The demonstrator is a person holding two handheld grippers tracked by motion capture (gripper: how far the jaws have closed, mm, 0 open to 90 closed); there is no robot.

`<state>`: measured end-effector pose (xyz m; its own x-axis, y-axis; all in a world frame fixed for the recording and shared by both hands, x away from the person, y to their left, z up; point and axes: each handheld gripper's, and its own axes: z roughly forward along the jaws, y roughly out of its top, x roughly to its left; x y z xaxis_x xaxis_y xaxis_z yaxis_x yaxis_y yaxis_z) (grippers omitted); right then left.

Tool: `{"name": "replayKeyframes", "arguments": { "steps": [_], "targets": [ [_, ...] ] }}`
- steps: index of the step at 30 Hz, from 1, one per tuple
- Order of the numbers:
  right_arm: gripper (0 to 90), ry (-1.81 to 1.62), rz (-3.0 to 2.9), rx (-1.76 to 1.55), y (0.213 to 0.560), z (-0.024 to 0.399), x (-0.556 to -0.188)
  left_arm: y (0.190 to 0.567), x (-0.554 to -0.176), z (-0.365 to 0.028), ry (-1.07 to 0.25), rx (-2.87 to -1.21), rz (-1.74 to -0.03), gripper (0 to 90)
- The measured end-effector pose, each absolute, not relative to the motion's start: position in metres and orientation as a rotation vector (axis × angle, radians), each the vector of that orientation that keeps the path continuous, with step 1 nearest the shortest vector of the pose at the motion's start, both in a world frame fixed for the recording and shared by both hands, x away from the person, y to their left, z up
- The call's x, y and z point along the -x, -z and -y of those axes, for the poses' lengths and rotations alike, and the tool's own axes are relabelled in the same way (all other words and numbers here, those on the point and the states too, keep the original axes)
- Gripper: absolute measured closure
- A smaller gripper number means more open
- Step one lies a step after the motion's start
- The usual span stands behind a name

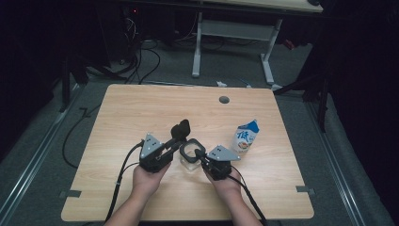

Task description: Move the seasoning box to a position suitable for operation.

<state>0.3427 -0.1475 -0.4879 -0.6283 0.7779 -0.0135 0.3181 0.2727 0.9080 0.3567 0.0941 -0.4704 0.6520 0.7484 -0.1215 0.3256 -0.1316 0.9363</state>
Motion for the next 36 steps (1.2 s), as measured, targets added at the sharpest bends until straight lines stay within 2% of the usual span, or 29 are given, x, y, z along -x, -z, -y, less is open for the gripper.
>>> {"name": "replayKeyframes", "arguments": {
  "steps": [6, 12, 18, 22, 27, 36],
  "targets": [
    [87.8, -1.340, -2.017, -1.012, 0.479, 0.171, -0.331, 0.495, -0.340, -0.152, -0.461, -1.821, -0.973, 57.5],
    [86.9, -1.197, -1.946, -1.192, 0.493, 0.219, -0.328, 0.510, -0.319, -0.188, -0.557, -1.812, -1.014, 52.7],
    [85.3, -1.063, -1.932, -1.285, 0.503, 0.238, -0.334, 0.511, -0.316, -0.195, -0.542, -1.834, -0.990, 51.9],
    [89.9, -0.982, -1.893, -1.358, 0.506, 0.258, -0.335, 0.515, -0.319, -0.196, -0.528, -1.842, -0.992, 52.2],
    [90.0, -0.905, -1.839, -1.456, 0.511, 0.282, -0.344, 0.513, -0.319, -0.198, -0.494, -1.814, -0.995, 51.8],
    [90.0, -0.890, -1.826, -1.503, 0.520, 0.289, -0.368, 0.513, -0.319, -0.199, -0.518, -1.814, -0.992, 48.7]
  ]
}}
